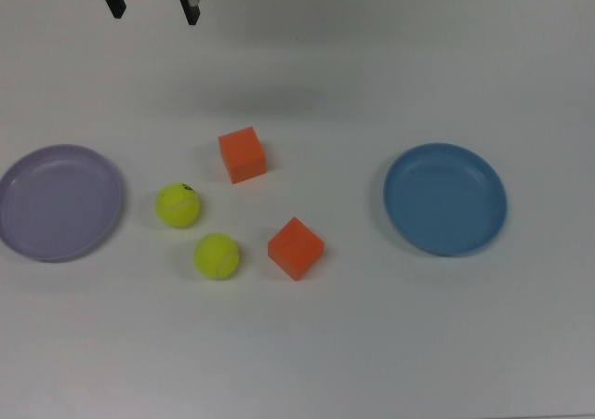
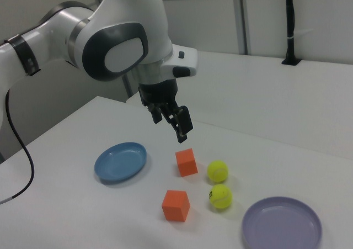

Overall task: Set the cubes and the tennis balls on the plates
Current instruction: 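Move the gripper over the orange cube nearest the tennis balls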

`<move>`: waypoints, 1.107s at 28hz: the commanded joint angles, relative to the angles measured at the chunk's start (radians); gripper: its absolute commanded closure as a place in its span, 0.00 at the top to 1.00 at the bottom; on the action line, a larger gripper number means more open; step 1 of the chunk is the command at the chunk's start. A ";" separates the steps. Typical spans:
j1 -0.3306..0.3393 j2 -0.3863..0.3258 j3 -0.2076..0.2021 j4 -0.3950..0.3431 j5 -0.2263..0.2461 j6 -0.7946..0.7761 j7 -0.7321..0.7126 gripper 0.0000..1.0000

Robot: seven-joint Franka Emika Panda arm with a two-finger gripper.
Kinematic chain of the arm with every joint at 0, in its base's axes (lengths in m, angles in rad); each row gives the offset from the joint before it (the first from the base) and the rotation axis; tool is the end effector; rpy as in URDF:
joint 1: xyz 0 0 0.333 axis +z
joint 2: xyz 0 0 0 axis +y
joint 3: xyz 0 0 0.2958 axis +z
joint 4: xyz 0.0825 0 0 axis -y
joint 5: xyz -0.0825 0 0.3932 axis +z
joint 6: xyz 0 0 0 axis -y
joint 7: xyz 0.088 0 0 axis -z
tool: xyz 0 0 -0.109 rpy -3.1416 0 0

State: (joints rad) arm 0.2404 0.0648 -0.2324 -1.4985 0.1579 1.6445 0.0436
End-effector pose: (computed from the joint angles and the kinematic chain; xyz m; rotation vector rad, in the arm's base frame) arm 0.5899 0.0252 0.6088 -2.9936 0.0593 -0.1186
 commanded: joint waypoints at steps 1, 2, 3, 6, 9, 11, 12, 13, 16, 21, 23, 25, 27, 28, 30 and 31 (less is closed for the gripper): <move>0.003 -0.013 0.033 -0.107 -0.017 0.044 -0.222 1.00; 0.003 -0.016 0.036 -0.121 -0.017 0.058 -0.232 1.00; 0.003 -0.019 0.039 -0.137 -0.017 0.075 -0.237 1.00; 0.003 -0.019 0.065 -0.163 -0.017 0.118 -0.240 1.00; 0.003 -0.017 0.067 -0.163 -0.017 0.118 -0.240 1.00; 0.003 -0.019 0.070 -0.166 -0.017 0.117 -0.238 1.00; 0.003 -0.017 0.073 -0.173 -0.017 0.118 -0.238 1.00; 0.003 -0.017 0.077 -0.184 -0.017 0.120 -0.238 1.00; 0.003 -0.019 0.102 -0.256 -0.017 0.185 -0.246 1.00; 0.003 -0.023 0.123 -0.368 -0.018 0.313 -0.306 1.00; 0.003 -0.025 0.123 -0.396 -0.018 0.327 -0.338 1.00; 0.003 -0.025 0.123 -0.414 -0.018 0.342 -0.353 1.00; 0.003 -0.025 0.123 -0.445 -0.018 0.373 -0.375 1.00; 0.003 -0.025 0.123 -0.456 -0.018 0.386 -0.383 1.00; 0.003 -0.023 0.125 -0.476 -0.018 0.423 -0.398 1.00; 0.003 -0.022 0.125 -0.488 -0.018 0.443 -0.407 1.00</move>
State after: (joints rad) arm 0.2417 0.0735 -0.1088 -1.9060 0.1578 2.0007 -0.3124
